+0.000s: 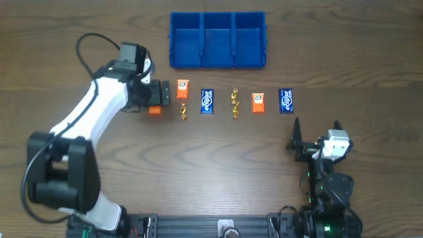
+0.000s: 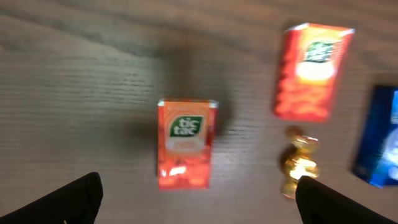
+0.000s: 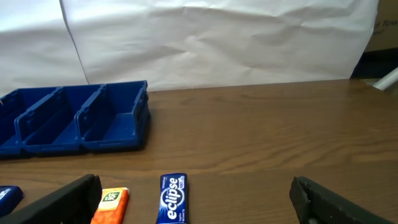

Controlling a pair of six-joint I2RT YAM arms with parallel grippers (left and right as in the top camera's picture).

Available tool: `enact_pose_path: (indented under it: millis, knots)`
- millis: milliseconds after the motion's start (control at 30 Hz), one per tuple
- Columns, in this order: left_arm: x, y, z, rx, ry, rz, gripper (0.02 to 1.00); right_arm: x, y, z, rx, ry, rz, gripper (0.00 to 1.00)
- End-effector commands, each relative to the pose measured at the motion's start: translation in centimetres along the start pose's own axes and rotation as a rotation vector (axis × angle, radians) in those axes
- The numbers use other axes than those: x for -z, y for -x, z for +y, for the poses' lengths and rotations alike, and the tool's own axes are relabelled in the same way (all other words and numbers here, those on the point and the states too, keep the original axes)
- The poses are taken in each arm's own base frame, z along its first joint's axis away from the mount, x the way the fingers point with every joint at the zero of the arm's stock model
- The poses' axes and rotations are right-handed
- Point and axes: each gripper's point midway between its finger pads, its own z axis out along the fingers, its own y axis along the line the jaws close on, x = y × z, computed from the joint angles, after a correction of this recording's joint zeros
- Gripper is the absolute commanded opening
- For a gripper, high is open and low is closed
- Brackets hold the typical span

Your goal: Sort Candies Into Trays

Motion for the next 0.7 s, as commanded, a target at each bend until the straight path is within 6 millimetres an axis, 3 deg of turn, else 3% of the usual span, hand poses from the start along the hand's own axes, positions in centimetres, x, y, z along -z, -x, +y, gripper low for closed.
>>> enact_pose_path:
  millis: [33, 367, 533, 600, 700]
  knots:
    - [-2.8, -0.1, 1.2, -0.039, 0.066, 0.042, 0.996, 0.0, 0.0, -0.1, 0.012, -0.004, -0.001, 1.0]
    - [-4.8, -0.6, 2.1, -0.054, 0.12, 0.077, 0.932, 0.0, 0.0, -0.1, 0.012, -0.003, -0.001, 1.0]
    - [-5.9, -0.8, 1.6, -0.077, 0.13, 0.082, 0.893, 0.0, 0.0, -0.1, 0.012, -0.003, -0.001, 1.0]
    - [-6.2, -0.8, 1.4, -0.082, 0.133, 0.08, 0.855, 0.0, 0.0, -0.1, 0.012, -0.003, -0.001, 1.0]
    - [-6.3, -0.8, 1.4, -0.077, 0.133, 0.079, 0.709, 0.0, 0.0, -0.1, 0.012, -0.003, -0.001, 1.0]
